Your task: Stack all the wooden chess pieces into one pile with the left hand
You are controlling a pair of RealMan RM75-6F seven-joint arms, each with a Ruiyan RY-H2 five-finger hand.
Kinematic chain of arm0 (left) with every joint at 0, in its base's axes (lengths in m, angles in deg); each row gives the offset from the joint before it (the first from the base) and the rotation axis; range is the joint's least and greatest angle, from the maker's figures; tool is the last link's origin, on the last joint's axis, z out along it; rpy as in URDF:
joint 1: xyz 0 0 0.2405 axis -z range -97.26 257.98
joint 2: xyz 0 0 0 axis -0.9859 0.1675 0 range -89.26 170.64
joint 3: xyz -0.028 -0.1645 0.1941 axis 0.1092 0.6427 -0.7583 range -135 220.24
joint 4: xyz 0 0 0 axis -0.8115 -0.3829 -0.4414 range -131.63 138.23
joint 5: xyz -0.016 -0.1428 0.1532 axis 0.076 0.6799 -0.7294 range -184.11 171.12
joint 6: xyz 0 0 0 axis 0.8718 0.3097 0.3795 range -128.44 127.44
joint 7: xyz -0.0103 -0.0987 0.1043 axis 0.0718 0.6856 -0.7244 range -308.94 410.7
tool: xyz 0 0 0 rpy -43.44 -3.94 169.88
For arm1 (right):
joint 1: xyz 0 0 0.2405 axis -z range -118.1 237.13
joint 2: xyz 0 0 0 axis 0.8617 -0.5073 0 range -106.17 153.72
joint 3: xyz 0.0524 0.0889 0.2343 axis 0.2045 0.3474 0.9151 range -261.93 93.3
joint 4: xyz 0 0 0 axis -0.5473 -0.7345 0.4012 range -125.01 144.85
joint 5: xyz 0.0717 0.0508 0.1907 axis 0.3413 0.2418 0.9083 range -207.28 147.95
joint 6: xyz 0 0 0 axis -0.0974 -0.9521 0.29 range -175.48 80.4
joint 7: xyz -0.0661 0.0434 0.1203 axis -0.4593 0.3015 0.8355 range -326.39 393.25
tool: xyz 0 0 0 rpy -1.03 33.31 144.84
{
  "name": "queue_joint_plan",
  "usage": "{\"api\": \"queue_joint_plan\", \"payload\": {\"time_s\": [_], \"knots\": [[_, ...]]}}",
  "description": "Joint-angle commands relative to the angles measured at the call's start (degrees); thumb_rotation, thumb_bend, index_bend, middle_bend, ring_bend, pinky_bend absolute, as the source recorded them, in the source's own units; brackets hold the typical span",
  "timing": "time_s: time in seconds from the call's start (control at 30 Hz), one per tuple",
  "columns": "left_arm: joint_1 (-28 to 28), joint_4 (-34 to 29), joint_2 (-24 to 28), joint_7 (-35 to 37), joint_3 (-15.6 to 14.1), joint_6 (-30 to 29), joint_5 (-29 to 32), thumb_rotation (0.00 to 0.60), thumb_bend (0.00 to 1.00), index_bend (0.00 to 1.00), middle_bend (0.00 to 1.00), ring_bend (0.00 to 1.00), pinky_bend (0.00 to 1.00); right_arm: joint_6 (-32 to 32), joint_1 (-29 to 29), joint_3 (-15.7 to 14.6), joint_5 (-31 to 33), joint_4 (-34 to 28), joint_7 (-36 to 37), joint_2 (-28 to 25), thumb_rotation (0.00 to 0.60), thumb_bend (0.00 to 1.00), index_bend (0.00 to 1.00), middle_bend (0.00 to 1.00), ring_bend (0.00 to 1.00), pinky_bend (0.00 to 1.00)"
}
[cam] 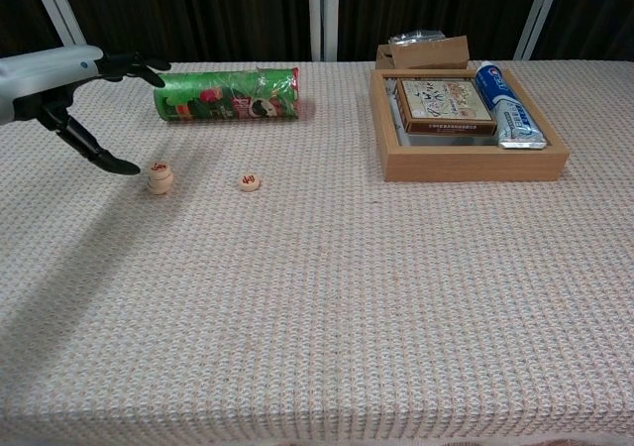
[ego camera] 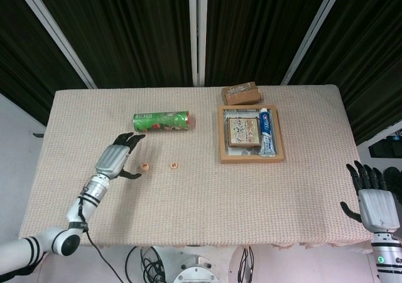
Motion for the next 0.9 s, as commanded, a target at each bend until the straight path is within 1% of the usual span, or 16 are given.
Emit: {"api": "queue_joint_plan", "payload": {"time_s": [0.03, 0.17, 0.37, 0.63, 0.9], "knots": [[-1.3, 1.4, -5.3, -2.9, 0.9, -4.4, -0.2, 0.6, 0.02, 0.03, 0.07, 0.0, 0.0, 0.1, 0.0, 0.0, 0.0, -0.1, 0.0, 0.0, 0.6, 0.17, 0.0, 0.0, 0.0, 0.0], [-1.4, 3.0, -9.1, -3.5, 2.1, -4.8, 2.4, 0.6, 0.02, 0.0, 0.04, 0.0, 0.0, 0.0, 0.1, -0.1, 0.0, 0.0, 0.0, 0.0, 0.6, 0.17, 0.0, 0.0, 0.0, 0.0], [-1.6, 8.1, -14.4, -4.8, 2.7, -6.7, 2.6, 0.6, 0.02, 0.0, 0.02, 0.0, 0.0, -0.5, -0.1, 0.0, 0.4, 0.4, 0.4, 0.0, 0.6, 0.17, 0.0, 0.0, 0.0, 0.0], [-1.0, 11.7, -16.4, -6.1, 3.7, -4.8, 4.2, 0.6, 0.02, 0.0, 0.02, 0.0, 0.0, -0.6, 0.0, 0.1, 0.8, 0.9, 1.3, 0.0, 0.6, 0.17, 0.0, 0.0, 0.0, 0.0], [-0.7, 14.9, -18.3, -5.6, 4.6, -4.2, 4.2, 0.6, 0.02, 0.0, 0.02, 0.0, 0.0, -0.8, -0.1, 0.1, 0.8, 0.9, 1.4, -0.2, 0.6, 0.17, 0.0, 0.0, 0.0, 0.0]]}}
